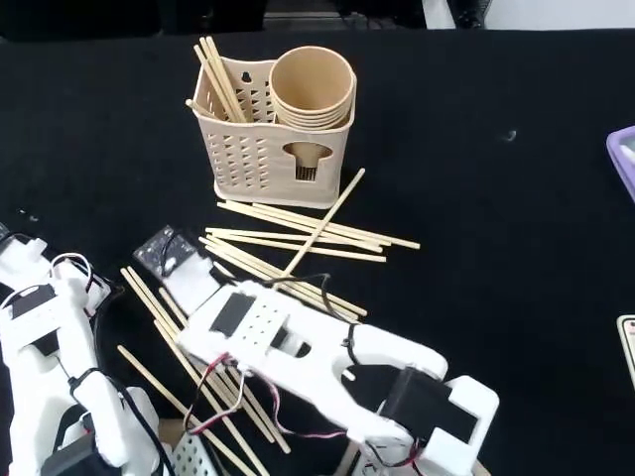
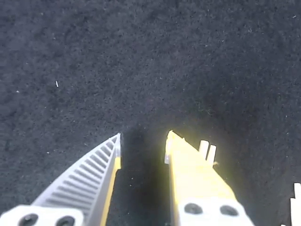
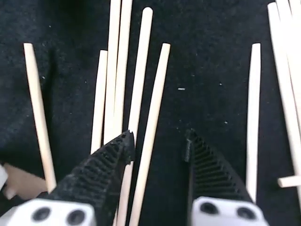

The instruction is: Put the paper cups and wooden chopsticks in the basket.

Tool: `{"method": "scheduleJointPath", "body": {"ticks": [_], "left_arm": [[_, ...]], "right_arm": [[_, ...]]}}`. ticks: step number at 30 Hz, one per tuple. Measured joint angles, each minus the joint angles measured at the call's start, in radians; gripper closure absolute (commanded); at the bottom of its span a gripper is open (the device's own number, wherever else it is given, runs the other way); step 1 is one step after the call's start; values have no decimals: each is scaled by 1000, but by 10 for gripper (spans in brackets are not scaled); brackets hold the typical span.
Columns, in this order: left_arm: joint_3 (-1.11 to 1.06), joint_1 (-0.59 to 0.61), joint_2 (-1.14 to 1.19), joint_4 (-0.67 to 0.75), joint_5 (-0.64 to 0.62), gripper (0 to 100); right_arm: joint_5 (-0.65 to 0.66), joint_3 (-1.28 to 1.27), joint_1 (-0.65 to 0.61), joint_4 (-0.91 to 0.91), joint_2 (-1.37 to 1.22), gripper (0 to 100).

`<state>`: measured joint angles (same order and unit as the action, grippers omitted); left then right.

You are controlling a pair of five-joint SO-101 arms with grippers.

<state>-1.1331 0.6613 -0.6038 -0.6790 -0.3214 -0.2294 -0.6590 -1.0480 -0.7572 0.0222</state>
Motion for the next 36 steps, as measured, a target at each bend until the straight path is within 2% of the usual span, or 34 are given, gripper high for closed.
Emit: {"method": "scheduleJointPath", "body": {"ticks": [11,13,16,18,20,25,36], "left_arm": [[0,0,0,0,0,841],[0,0,0,0,0,841],[0,0,0,0,0,841],[0,0,0,0,0,841],[0,0,0,0,0,841],[0,0,0,0,0,841],[0,0,0,0,0,841]], "right_arm": [[0,2,-20,109,-118,823],[0,14,-5,109,-126,864],[0,21,32,84,-127,994],[17,28,74,63,-129,978],[91,29,112,34,-123,988],[218,28,219,-60,-2,988],[253,26,275,-98,282,988]]}}
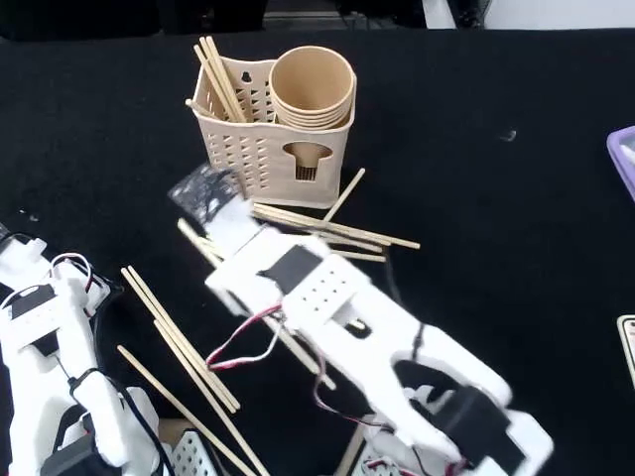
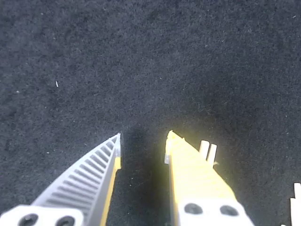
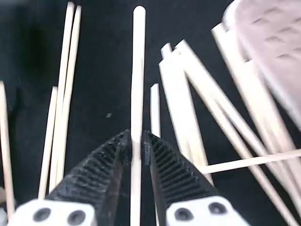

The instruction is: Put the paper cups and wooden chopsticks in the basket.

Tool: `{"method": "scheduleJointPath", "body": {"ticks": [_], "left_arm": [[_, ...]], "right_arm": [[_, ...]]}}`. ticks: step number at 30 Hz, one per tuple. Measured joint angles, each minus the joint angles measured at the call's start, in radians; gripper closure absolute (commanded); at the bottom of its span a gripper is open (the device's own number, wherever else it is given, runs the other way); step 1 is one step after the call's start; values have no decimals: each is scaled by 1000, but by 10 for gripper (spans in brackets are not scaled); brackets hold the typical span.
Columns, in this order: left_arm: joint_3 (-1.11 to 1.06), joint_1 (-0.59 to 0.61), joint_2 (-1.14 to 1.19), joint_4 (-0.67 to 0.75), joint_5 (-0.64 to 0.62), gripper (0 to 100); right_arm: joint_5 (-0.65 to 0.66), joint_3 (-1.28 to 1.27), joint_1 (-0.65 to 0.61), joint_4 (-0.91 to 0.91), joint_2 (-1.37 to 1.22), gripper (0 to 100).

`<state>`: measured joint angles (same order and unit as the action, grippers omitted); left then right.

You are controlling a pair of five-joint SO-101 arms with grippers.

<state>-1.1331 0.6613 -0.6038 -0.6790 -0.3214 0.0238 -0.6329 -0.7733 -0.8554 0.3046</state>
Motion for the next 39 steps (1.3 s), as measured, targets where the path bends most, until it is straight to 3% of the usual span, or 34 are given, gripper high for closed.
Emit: {"method": "scheduleJointPath", "body": {"ticks": [8,15,26,39], "left_arm": [[0,0,0,0,0,841],[0,0,0,0,0,841],[0,0,0,0,0,841],[0,0,0,0,0,841]], "right_arm": [[0,135,55,-64,345,987],[0,221,180,284,428,987],[0,238,213,961,195,987],[0,517,315,1013,-187,988]]}}
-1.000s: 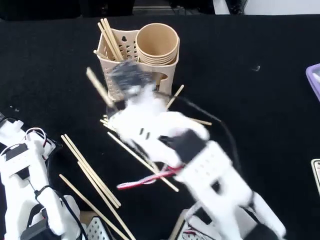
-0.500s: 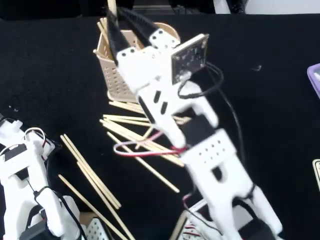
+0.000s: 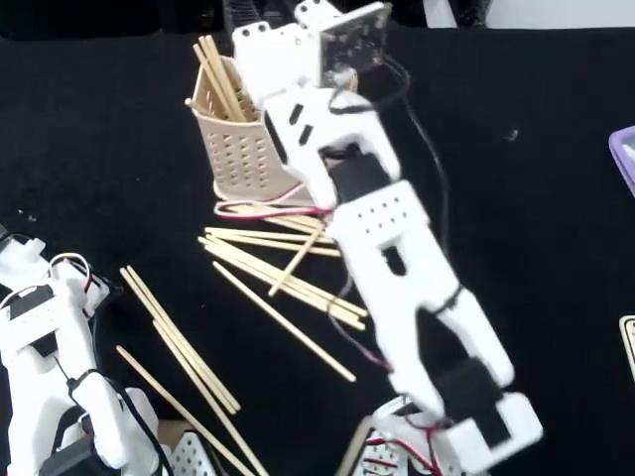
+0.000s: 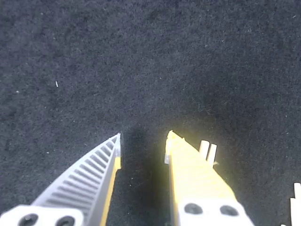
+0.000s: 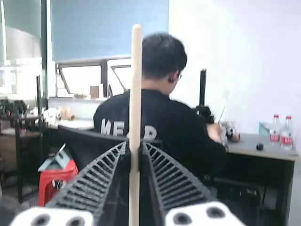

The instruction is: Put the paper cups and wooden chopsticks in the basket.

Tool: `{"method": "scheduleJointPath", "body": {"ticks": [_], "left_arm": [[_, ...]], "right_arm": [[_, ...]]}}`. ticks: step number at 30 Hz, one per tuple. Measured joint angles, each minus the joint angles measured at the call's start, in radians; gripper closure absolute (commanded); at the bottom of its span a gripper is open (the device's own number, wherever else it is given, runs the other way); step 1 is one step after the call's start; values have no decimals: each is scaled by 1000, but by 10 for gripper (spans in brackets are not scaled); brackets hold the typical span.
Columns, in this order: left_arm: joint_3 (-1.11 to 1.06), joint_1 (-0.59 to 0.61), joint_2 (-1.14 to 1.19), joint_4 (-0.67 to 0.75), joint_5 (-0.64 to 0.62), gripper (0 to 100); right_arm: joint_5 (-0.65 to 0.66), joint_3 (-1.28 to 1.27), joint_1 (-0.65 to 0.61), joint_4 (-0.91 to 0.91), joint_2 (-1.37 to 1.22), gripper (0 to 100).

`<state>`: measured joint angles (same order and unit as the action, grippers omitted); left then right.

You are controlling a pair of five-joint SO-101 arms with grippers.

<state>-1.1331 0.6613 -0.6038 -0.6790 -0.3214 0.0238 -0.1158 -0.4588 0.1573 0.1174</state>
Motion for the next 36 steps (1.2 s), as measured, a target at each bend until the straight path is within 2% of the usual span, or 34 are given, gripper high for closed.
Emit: {"method": "scheduleJointPath", "body": {"ticks": [9,14,21,26,31,36], "left_arm": [[0,0,0,0,0,841],[0,0,0,0,0,841],[0,0,0,0,0,841],[0,0,0,0,0,841],[0,0,0,0,0,841],[0,0,0,0,0,841]], "right_arm": [[0,-28,2,0,-94,984],[0,-144,2,-28,-80,862],[0,-167,2,-233,64,847],[0,-227,-6,-522,296,847],[0,-408,-132,-895,540,844],[0,-766,-374,-951,723,842]]}}
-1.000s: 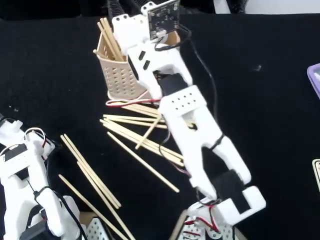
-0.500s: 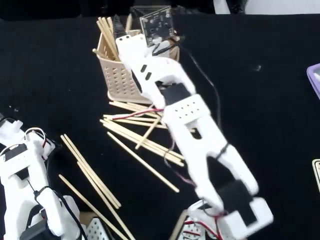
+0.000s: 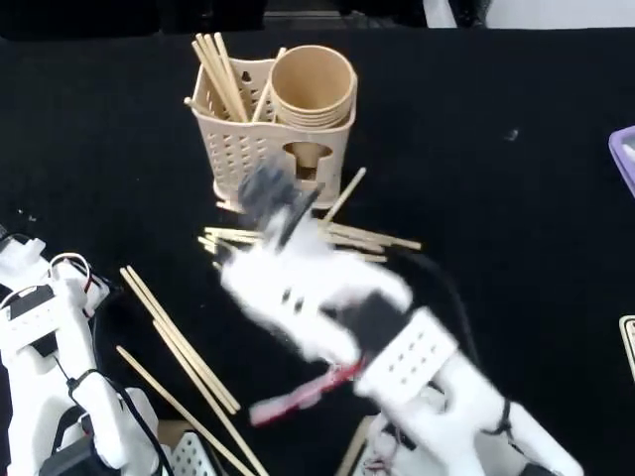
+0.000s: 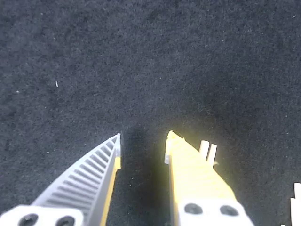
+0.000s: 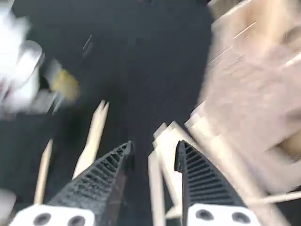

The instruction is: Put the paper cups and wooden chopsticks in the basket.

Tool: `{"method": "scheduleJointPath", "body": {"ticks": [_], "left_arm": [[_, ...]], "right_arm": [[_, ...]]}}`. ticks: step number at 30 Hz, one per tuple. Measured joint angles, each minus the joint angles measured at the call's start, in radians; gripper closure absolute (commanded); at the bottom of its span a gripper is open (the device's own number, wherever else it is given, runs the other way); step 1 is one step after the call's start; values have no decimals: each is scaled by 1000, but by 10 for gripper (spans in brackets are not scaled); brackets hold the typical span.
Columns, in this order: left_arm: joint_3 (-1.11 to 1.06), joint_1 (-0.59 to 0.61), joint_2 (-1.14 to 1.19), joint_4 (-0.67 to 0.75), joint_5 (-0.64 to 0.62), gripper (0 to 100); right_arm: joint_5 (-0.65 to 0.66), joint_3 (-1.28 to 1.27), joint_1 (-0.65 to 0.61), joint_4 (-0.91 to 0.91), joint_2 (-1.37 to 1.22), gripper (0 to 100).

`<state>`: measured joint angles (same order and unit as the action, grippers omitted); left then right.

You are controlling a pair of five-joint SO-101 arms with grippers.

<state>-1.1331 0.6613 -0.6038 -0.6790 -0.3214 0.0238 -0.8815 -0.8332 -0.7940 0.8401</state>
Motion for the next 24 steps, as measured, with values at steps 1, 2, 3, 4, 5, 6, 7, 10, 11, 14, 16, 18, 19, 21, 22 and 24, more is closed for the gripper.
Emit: {"method": "scheduleJointPath", "body": {"ticks": [1,2,3,4,5,6,7,10,11,14,16,18,19,21,22,24], "left_arm": [[0,0,0,0,0,841],[0,0,0,0,0,841],[0,0,0,0,0,841],[0,0,0,0,0,841],[0,0,0,0,0,841],[0,2,0,0,0,841],[0,8,0,0,0,841],[0,44,0,0,0,841],[0,63,0,0,0,841],[0,107,0,0,-31,841],[0,114,0,0,-38,841],[0,114,0,0,-40,841],[0,114,0,0,-43,841],[0,114,0,0,-44,841],[0,114,0,0,-46,841],[0,114,0,0,-46,841]], "right_arm": [[0,-80,-54,12,25,842],[-3,-150,-104,32,41,842],[-20,-215,-155,54,49,842],[-46,-262,-196,77,51,842],[-80,-301,-230,98,52,842],[-109,-327,-256,123,52,842],[-135,-348,-282,147,51,842],[-175,-361,-350,216,-2,842],[-180,-361,-359,239,-29,842],[-186,-362,-368,305,-133,842],[-189,-347,-373,334,-222,841],[-189,-304,-373,351,-316,841],[-189,-276,-373,353,-364,841],[-189,-212,-373,358,-459,841],[-189,-180,-373,359,-505,841],[-189,-117,-374,359,-598,841]]}}
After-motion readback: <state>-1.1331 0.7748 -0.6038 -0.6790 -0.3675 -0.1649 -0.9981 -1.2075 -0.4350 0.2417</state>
